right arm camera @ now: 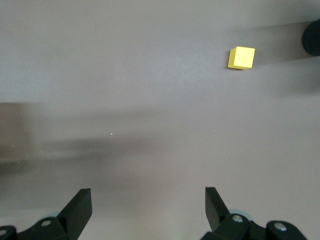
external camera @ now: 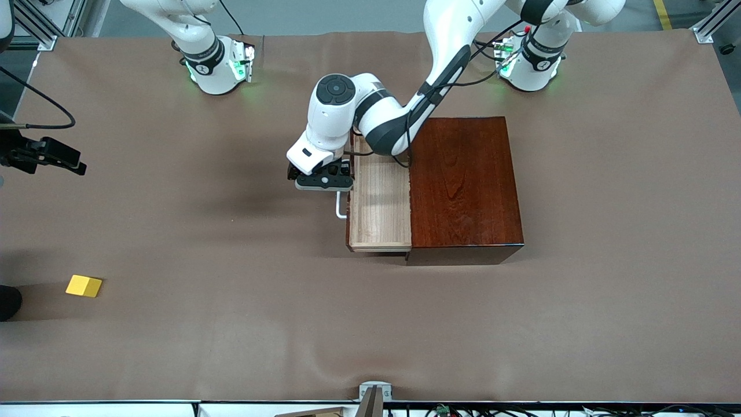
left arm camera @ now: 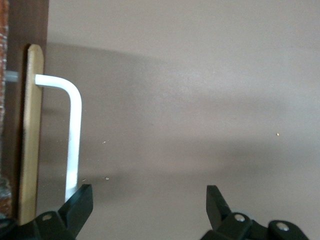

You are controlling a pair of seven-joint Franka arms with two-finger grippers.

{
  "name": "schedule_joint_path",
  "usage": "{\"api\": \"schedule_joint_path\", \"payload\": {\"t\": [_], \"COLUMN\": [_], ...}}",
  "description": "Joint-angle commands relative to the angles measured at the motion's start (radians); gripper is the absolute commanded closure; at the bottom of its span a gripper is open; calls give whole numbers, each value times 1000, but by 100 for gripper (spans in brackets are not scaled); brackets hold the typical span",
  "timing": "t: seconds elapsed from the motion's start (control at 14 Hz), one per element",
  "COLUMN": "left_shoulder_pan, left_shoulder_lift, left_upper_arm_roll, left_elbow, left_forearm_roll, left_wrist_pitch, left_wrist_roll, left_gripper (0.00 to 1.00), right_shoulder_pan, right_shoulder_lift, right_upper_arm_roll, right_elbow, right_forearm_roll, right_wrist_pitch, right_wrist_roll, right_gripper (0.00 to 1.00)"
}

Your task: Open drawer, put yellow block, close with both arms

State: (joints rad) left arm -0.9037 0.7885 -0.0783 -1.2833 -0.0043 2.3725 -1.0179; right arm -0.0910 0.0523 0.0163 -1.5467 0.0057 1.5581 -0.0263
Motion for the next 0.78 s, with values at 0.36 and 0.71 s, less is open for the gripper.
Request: {"api": "schedule_joint_path", "payload": {"t": [0.36, 0.71], "left_shoulder_pan": [9, 142], "left_shoulder_lift": [-18, -181], "left_upper_arm_roll": [-6, 3], "left_elbow": [47, 41], "left_forearm_roll": [-28, -28], "left_wrist_pitch": [50, 36], "left_wrist_roll": [-43, -70], "left_gripper": [0, 0], "right_shoulder_pan": [-18, -214], "right_shoulder_lift": [-2, 133], "right_upper_arm_roll": [1, -12], "right_elbow": [11, 136], "right_forearm_roll": [-16, -30], "right_wrist_pitch": [3, 28], "right_wrist_roll": [-33, -343], "right_gripper": [0, 0]}}
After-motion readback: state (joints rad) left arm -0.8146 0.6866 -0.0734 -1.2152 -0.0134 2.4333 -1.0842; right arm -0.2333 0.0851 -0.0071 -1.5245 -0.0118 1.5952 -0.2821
